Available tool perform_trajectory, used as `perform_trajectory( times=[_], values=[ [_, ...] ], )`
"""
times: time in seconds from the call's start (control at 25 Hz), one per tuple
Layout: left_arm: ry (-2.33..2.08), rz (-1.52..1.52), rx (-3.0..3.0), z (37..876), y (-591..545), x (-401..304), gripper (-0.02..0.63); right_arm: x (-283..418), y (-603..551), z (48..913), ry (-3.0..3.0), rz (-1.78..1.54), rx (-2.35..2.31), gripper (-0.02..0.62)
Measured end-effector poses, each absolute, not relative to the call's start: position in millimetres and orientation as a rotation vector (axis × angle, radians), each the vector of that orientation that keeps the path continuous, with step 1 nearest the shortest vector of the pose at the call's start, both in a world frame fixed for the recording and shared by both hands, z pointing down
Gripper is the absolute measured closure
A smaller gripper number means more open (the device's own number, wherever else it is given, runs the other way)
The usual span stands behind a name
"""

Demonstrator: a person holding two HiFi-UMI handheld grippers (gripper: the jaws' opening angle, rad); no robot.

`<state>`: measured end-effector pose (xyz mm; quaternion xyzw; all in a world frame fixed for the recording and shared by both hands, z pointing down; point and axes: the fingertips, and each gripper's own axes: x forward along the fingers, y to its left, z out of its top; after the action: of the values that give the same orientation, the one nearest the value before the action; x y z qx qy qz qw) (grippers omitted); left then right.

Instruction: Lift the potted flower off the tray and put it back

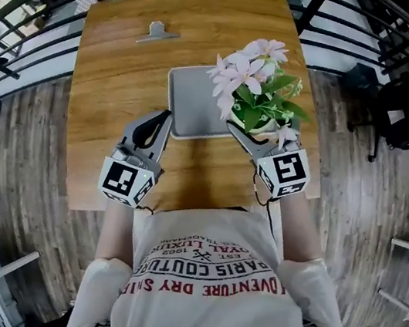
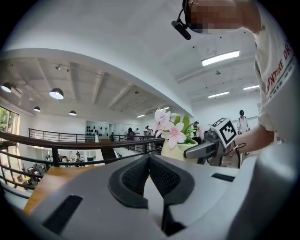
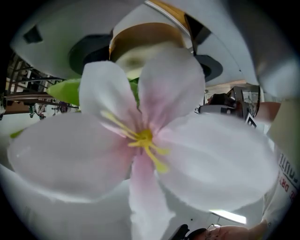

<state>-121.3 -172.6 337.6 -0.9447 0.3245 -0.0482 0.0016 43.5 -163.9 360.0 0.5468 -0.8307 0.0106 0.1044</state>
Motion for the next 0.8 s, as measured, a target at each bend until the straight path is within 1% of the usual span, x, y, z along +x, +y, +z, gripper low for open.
perform_trajectory(
  times=[0.36,0.8],
  values=[
    [0.959,-0.129,-2.931,313.7,-172.2,-136.5,0.592,36.4,-146.8,328.4,-2.394,-0.022,1.739,0.103],
    [0.972,-0.144,-2.918,312.9,-172.6,-130.1,0.592,37.3,-152.3,329.8,-2.415,-0.047,1.706,0.103]
  ],
)
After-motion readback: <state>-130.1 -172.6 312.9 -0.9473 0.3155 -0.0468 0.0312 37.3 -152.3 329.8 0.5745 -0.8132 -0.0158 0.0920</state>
